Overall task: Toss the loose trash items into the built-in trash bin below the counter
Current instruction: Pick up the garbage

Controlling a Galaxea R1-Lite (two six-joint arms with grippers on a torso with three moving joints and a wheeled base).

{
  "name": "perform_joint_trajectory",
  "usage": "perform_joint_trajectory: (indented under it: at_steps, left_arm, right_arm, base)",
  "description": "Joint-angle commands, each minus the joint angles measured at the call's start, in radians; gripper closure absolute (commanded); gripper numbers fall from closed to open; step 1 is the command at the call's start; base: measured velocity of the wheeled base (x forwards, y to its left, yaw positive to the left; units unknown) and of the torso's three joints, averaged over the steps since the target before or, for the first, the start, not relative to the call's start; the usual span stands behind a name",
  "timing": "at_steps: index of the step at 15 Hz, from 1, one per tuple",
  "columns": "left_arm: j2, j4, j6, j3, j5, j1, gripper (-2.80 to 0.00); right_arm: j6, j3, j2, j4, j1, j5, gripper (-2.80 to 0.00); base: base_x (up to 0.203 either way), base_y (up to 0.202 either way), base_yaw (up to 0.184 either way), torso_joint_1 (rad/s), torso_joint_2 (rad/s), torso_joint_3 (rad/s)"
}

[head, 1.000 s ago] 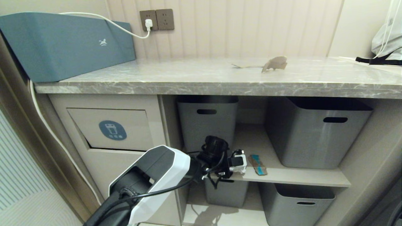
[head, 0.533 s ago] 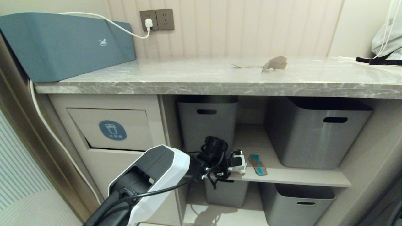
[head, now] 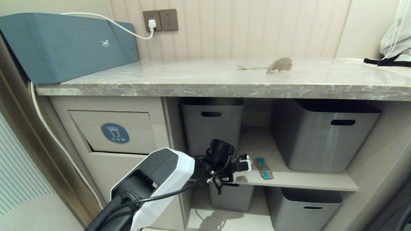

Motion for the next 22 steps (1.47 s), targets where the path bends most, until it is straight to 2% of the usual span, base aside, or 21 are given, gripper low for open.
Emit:
perform_joint_trajectory:
  at_steps: [1, 6, 8, 11, 14, 16, 19, 22]
  left_arm:
    - [-0.003, -0.001, 0.005, 0.001, -0.001, -0.002, 0.00]
    - [-0.017, -0.001, 0.002, 0.010, -0.005, -0.003, 0.00]
    - [-0.064, -0.003, 0.003, 0.052, -0.015, -0.008, 0.00]
    - [-0.200, -0.019, 0.005, 0.285, -0.038, -0.009, 0.00]
    - [-0.354, -0.116, 0.005, 0.539, -0.055, -0.005, 0.00]
    - [-0.441, -0.168, 0.005, 0.613, -0.060, 0.000, 0.00]
    - [-0.535, -0.181, 0.003, 0.686, -0.060, -0.006, 0.00]
    - [-0.641, -0.202, -0.011, 0.806, -0.052, -0.014, 0.00]
  right_arm:
    - [-0.001, 0.000, 0.000, 0.001, 0.000, 0.000, 0.00]
    - [-0.001, -0.001, 0.000, 0.001, 0.000, 0.000, 0.00]
    - [-0.001, 0.000, 0.000, 0.001, 0.000, 0.000, 0.00]
    - [0.000, 0.000, 0.001, 0.001, 0.000, 0.000, 0.00]
    - [0.000, 0.000, 0.000, 0.001, 0.000, 0.000, 0.00]
    - [-0.001, 0.000, 0.001, 0.001, 0.001, 0.000, 0.00]
    - [0.000, 0.000, 0.000, 0.001, 0.000, 0.000, 0.00]
    - [-0.001, 0.000, 0.000, 0.001, 0.000, 0.000, 0.00]
  base:
    - [0.000, 0.000, 0.000, 0.000, 0.00, 0.000]
    - [0.000, 0.000, 0.000, 0.000, 0.00, 0.000]
    - [0.000, 0.000, 0.000, 0.000, 0.00, 0.000]
    - [0.000, 0.000, 0.000, 0.000, 0.00, 0.000]
    - [0.000, 0.000, 0.000, 0.000, 0.00, 0.000]
    - [0.000, 0.000, 0.000, 0.000, 0.00, 0.000]
    - [0.000, 0.000, 0.000, 0.000, 0.00, 0.000]
    - [0.000, 0.000, 0.000, 0.000, 0.00, 0.000]
